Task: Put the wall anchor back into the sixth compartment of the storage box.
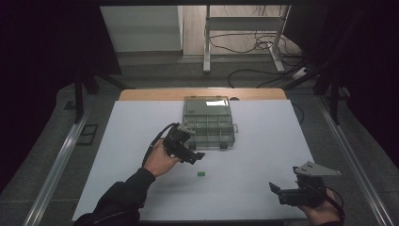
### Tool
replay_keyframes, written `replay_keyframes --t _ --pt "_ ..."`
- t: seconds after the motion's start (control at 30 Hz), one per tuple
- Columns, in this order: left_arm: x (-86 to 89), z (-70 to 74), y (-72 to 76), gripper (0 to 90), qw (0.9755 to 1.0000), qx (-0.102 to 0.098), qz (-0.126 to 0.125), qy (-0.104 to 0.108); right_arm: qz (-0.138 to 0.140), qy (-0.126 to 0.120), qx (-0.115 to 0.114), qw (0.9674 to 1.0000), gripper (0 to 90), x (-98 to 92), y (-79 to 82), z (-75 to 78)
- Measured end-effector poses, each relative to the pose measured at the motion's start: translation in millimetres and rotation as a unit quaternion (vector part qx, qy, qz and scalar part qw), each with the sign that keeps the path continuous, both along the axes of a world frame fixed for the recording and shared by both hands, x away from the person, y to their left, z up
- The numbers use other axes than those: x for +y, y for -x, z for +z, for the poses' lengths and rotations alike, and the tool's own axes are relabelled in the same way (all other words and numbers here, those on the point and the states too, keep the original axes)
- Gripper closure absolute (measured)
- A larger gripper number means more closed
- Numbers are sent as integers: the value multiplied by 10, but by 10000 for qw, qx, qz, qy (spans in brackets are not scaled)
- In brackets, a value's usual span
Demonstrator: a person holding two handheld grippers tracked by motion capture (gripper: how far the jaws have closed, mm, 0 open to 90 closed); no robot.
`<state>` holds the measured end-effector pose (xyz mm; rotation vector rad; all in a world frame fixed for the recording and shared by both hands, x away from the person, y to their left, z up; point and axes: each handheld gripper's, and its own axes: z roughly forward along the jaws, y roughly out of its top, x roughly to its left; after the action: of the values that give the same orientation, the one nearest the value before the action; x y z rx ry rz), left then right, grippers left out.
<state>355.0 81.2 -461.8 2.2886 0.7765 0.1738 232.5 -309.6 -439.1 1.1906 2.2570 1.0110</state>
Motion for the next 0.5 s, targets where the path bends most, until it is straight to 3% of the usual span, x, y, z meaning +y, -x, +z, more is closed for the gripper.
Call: replay_keyframes --t 0.27,0.5 --pt "39 -25 115 20 9998 153 -8 134 11 -4 -9 10000 0 0 3 1" --pt "-4 -117 202 46 9998 204 -87 -6 19 1 -14 10000 0 3 4 1"
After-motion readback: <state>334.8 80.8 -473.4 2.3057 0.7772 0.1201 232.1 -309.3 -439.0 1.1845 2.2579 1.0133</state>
